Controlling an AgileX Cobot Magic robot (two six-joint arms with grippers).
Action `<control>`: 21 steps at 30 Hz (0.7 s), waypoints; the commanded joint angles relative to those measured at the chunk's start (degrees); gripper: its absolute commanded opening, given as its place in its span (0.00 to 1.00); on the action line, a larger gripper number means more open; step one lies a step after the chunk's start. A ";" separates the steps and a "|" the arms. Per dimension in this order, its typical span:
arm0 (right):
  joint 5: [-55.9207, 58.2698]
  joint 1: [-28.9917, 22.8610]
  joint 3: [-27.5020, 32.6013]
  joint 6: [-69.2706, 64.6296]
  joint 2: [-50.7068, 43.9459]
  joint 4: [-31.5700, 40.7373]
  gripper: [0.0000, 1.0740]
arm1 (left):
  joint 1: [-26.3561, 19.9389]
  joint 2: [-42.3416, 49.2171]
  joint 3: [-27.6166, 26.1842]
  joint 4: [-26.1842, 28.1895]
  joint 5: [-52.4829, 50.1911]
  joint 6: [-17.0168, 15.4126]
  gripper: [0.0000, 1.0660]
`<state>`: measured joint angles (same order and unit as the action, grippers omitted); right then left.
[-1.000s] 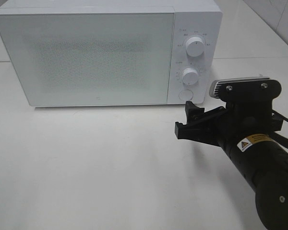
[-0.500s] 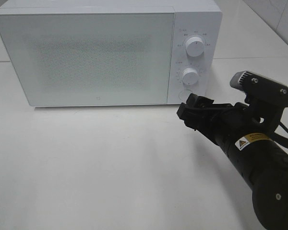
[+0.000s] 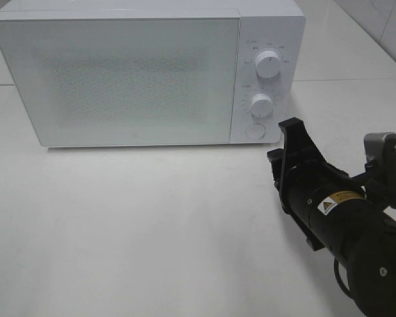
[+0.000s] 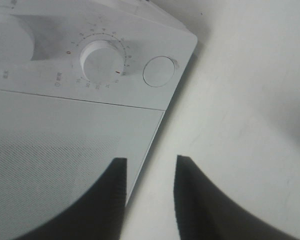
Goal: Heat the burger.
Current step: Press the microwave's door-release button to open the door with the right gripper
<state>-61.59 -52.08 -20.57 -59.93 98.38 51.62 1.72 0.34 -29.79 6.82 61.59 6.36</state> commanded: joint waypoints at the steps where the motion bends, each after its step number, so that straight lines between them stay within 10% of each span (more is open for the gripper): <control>1: 0.97 -0.34 -0.40 -11.23 -0.17 -3.78 0.12 | -0.34 0.80 0.11 0.34 -0.17 -0.29 0.94; 4: 0.97 -0.34 -0.40 -15.64 -0.17 -5.73 0.00 | -0.34 0.80 0.11 0.34 -0.17 -0.29 0.94; 21: 0.97 -0.11 -0.74 -17.25 -0.17 -3.72 0.00 | -0.34 0.80 0.11 0.34 -0.17 -0.29 0.94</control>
<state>-60.68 -52.08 -20.74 -76.83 98.38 47.78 1.72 0.34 -29.79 6.82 61.59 6.36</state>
